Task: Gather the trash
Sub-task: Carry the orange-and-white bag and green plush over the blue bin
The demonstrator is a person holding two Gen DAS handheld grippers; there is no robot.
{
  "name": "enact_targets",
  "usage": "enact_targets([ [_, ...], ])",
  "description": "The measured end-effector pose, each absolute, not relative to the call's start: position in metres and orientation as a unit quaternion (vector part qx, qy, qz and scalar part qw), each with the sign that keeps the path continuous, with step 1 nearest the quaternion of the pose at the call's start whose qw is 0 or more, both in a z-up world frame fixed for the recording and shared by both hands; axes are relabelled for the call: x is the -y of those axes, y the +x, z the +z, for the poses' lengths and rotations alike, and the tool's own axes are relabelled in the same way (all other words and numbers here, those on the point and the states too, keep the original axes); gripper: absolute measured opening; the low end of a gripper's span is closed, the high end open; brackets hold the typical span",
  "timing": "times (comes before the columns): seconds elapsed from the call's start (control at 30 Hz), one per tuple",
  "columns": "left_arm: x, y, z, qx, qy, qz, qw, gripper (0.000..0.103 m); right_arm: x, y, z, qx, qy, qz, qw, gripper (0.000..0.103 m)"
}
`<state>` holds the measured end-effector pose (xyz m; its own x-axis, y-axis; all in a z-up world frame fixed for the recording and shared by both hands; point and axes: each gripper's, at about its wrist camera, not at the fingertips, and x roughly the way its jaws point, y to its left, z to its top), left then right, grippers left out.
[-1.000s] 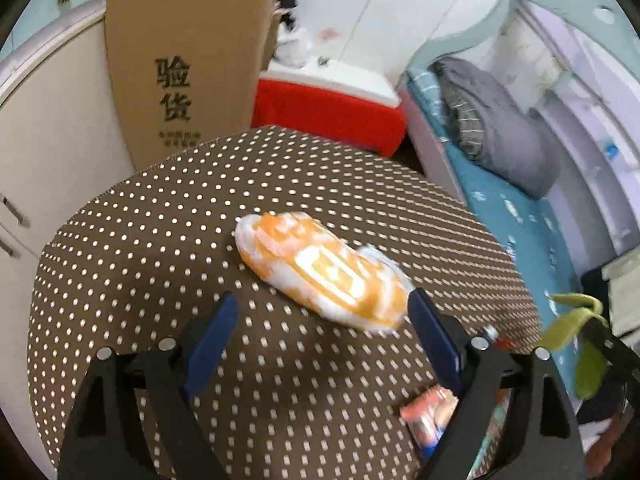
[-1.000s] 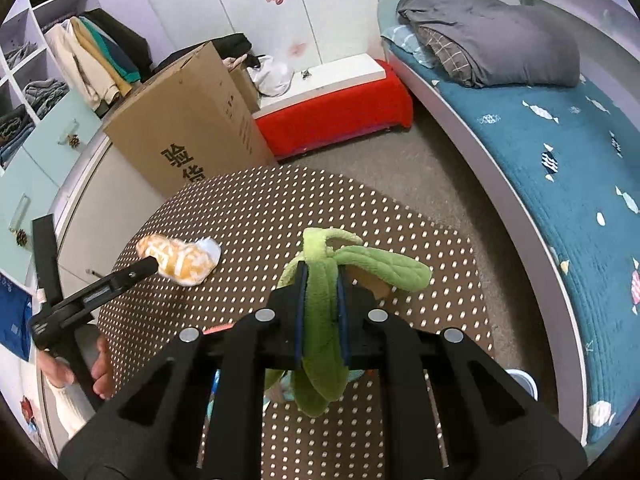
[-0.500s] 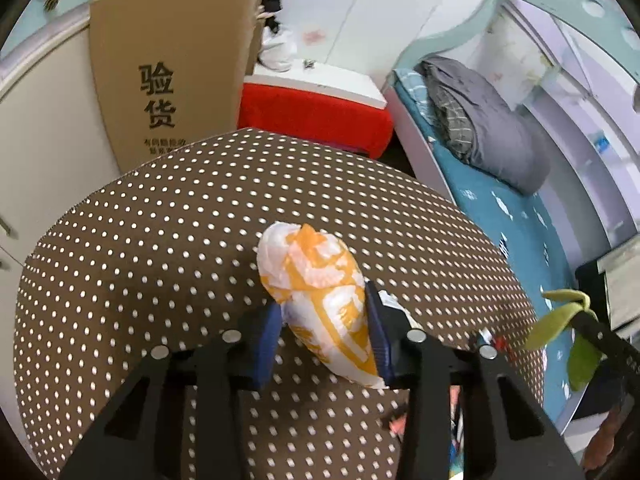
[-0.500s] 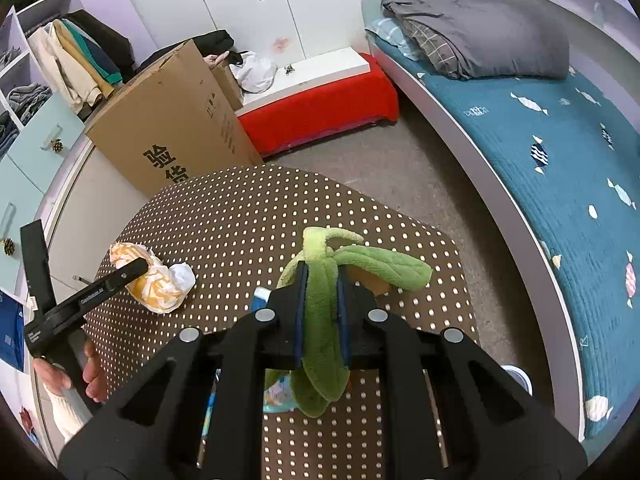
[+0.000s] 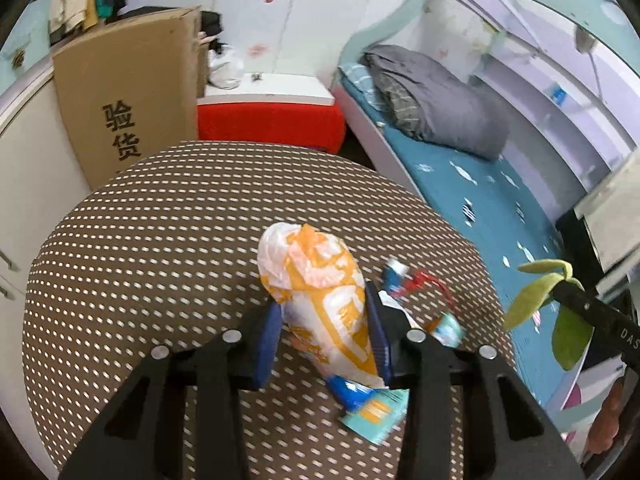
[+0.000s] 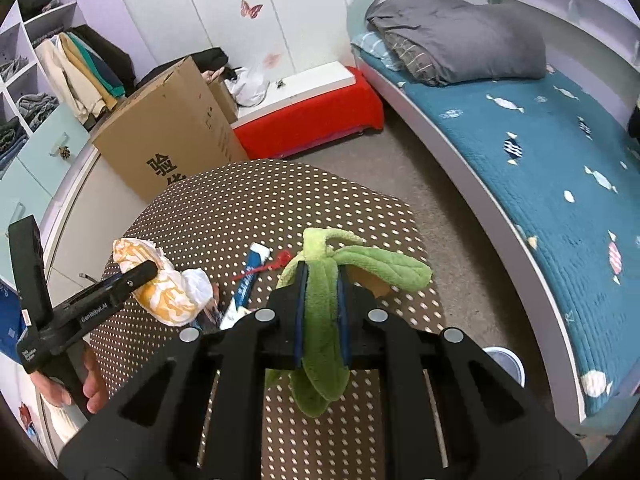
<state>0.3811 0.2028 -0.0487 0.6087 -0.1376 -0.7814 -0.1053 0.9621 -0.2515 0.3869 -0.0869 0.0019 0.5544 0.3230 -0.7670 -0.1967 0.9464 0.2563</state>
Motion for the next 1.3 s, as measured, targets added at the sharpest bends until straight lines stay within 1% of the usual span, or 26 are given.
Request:
enact_targets([
  [0.27,-0.135,0.362,-0.041,-0.444,-0.104,-0.060,0.888,0.039,0.123,0.346,0.004,-0.440,0.082,0.128,0.885,0.013],
  [0.5,-0.075,0.353,-0.045,-0.455,-0.074,-0.107,0.881,0.039,0.166,0.315,-0.002,-0.436,0.101,0.095,0.889,0.013],
  [0.8,0.014,0.338,-0.061,-0.472,-0.027,-0.176,0.864,0.039,0.228,0.272,-0.017,-0.434,0.135,0.044,0.890,0.014],
  [1.3,0.140,0.307,-0.092,-0.496,0.044,-0.254,0.829,0.039,0.330,0.211,-0.053,-0.432,0.195,-0.053,0.879,0.014],
])
